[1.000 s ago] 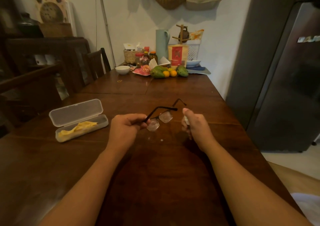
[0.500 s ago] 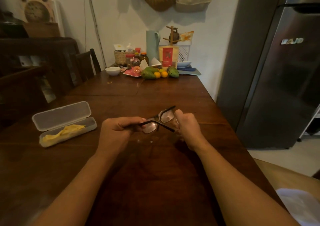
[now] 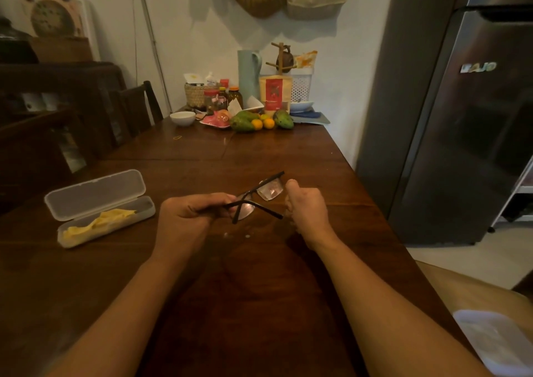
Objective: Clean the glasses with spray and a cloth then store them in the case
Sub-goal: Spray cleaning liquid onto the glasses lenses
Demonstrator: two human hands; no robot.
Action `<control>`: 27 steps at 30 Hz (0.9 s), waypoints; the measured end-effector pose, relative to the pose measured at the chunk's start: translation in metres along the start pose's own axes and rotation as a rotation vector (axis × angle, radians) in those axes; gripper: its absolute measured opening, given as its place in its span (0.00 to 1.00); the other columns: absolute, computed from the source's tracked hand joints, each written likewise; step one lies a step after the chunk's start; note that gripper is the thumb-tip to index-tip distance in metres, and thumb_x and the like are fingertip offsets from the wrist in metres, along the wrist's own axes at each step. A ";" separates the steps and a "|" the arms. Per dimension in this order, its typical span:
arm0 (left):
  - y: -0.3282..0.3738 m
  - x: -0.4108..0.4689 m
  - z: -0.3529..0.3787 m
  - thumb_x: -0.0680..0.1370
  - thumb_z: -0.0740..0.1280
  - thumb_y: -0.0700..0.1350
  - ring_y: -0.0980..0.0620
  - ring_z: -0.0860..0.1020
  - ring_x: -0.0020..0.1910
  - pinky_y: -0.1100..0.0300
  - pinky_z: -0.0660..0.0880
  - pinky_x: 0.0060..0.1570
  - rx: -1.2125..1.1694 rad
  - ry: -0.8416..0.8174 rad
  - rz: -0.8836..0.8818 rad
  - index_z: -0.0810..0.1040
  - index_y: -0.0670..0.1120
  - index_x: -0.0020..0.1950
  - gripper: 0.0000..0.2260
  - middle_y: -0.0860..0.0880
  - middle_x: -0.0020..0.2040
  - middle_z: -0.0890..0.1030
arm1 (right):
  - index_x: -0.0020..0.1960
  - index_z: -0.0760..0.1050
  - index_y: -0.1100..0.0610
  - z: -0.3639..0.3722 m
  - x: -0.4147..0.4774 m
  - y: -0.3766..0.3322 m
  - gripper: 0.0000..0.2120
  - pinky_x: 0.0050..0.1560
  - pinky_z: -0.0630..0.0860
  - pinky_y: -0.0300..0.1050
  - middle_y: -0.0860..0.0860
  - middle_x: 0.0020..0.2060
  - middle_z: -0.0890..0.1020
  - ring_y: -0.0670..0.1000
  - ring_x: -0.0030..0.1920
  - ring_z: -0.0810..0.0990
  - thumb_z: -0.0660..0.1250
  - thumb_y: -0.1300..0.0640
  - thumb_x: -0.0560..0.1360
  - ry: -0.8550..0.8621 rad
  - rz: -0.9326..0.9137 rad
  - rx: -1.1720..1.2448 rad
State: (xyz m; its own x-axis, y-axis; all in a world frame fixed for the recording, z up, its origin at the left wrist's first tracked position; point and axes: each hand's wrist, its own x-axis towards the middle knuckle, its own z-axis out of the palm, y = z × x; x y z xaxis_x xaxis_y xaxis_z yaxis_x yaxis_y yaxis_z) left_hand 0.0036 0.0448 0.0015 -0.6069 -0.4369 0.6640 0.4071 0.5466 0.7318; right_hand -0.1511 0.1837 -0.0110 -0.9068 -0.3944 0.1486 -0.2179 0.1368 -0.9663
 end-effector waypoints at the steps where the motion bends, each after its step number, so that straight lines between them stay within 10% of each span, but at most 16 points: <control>1: 0.001 0.000 0.000 0.71 0.66 0.22 0.53 0.85 0.45 0.64 0.80 0.45 -0.004 0.001 0.003 0.84 0.44 0.47 0.19 0.55 0.44 0.87 | 0.22 0.66 0.50 0.000 0.000 0.000 0.22 0.35 0.64 0.52 0.46 0.21 0.67 0.49 0.24 0.65 0.56 0.35 0.65 -0.003 0.005 -0.006; 27: 0.013 -0.001 0.007 0.69 0.65 0.20 0.60 0.84 0.39 0.69 0.78 0.42 0.001 0.036 -0.042 0.81 0.35 0.52 0.17 0.48 0.42 0.85 | 0.29 0.67 0.55 0.016 -0.032 -0.022 0.25 0.28 0.59 0.41 0.48 0.22 0.67 0.48 0.22 0.62 0.55 0.47 0.83 -0.405 0.020 0.074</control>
State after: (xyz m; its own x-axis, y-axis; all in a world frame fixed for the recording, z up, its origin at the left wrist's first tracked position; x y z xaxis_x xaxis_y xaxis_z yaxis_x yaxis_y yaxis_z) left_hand 0.0051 0.0573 0.0088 -0.5988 -0.4849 0.6375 0.3812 0.5275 0.7593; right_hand -0.1120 0.1787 0.0018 -0.6923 -0.7200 0.0494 -0.1618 0.0881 -0.9829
